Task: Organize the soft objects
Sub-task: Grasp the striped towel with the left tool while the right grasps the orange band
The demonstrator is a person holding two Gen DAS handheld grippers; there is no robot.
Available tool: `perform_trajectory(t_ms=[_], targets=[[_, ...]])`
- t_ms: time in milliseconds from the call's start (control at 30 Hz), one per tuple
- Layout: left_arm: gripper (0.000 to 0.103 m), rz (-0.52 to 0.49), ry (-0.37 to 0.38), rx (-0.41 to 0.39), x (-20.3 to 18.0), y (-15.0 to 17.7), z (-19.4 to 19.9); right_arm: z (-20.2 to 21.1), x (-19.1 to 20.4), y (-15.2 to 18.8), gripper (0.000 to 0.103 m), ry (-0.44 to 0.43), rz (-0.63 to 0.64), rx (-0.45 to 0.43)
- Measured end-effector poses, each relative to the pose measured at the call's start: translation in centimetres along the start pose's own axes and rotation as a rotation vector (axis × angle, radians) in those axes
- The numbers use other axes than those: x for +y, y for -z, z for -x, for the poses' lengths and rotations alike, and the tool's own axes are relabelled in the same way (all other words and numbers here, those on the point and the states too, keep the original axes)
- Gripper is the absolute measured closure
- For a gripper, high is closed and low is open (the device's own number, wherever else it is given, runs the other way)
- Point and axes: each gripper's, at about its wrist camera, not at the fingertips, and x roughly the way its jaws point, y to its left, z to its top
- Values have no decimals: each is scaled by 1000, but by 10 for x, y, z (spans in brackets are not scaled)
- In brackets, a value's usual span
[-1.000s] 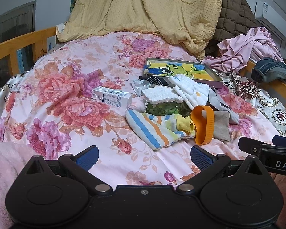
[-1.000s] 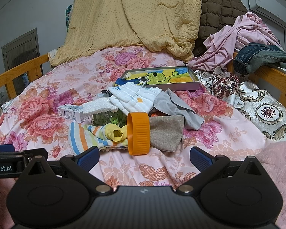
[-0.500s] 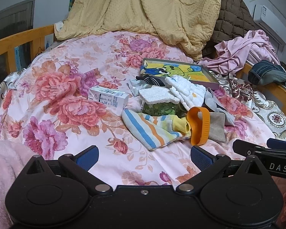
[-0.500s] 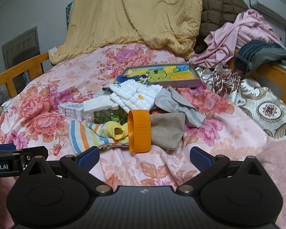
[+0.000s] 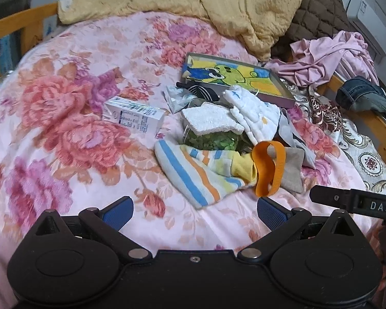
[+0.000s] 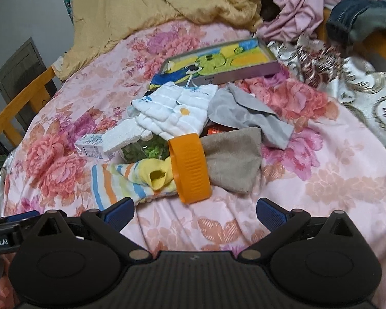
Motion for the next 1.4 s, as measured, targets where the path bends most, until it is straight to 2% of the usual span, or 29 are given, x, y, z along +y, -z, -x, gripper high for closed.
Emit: perform_trajectory(t_ms=[200,400,633,733,1000,1200,1267,1300,1333,1400], targets=[[1,-38,-12,59,1,-27,-32,-28,-7,-30,0,-36,-7,68],[1,-9,1,126,4,-30,-65,-54,-10,-53,0,-50,42,112],[4,-15,8,163,3,-33,-91,-77,-6,-66,1,-89,107,170],[11,-1,20,184,4,-34,-99,-88,-4,-69,5,-98,123,191],[14,39,29,203,7,-34,-110,-106,-6,-70,17,-120,111,206],[27,75,37,212,11,-34,-115,-109,-8,-72,21,-158,86,204],[36,78,49,207,11,-35,-116,-108,-6,-72,26,-157,101,195],[45,75,55,207,11,-35,-116,-108,-5,-73,27,-155,113,191],[53,72,63,209,10,-34,-117,-108,-4,-72,31,-152,121,186],[61,69,78,216,9,-34,-119,-108,-2,-72,41,-143,139,182]])
